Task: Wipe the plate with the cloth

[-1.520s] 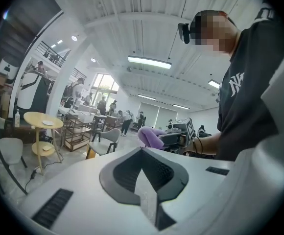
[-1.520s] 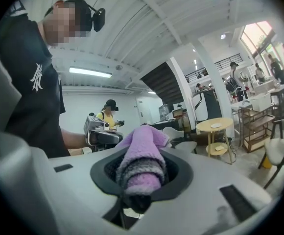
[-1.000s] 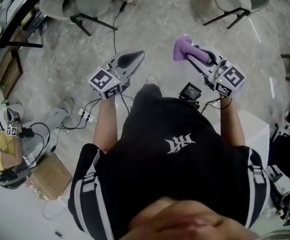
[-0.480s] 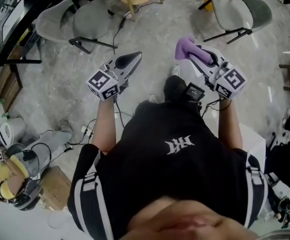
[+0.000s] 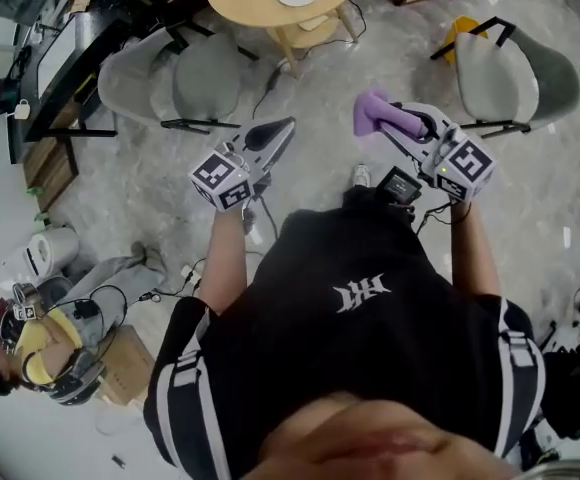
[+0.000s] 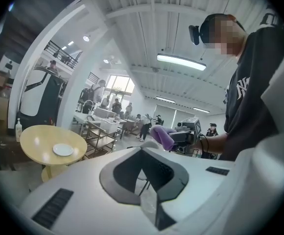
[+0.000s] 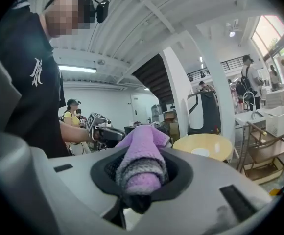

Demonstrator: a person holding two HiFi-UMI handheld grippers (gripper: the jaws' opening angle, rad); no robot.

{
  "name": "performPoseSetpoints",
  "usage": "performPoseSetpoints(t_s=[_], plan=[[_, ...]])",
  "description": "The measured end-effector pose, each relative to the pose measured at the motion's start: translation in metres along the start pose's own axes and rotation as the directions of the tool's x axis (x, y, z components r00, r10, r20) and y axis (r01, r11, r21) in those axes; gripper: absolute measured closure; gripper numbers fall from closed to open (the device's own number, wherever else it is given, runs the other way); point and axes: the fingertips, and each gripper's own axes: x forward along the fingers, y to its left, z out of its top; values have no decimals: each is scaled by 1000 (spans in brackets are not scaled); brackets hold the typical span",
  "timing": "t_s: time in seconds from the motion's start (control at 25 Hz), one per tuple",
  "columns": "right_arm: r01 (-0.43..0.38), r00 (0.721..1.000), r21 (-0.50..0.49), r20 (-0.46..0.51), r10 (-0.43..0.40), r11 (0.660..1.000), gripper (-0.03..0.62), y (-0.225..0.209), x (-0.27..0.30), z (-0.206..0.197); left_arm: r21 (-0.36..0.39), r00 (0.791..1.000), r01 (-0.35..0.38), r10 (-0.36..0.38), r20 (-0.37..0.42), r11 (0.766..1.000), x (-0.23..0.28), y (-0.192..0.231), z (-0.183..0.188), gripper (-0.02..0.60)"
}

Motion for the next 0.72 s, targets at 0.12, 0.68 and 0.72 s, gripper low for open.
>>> performPoseSetpoints(t_s=[0.12,0.68,0.72], plan=[[-42,999,-4,-7,42,999,496,-43,7,9,1,1000,-15,15,3,1000,33,24,16,566],[-38,997,0,-70,38,999,496,-177,126,37,-68,1000,0,-1,-18,998,97,195,28,567],[-37,996,0,-80,37,999,496,-186,137,42,-71,1000,1,-3,-19,997,100,212,32,567]])
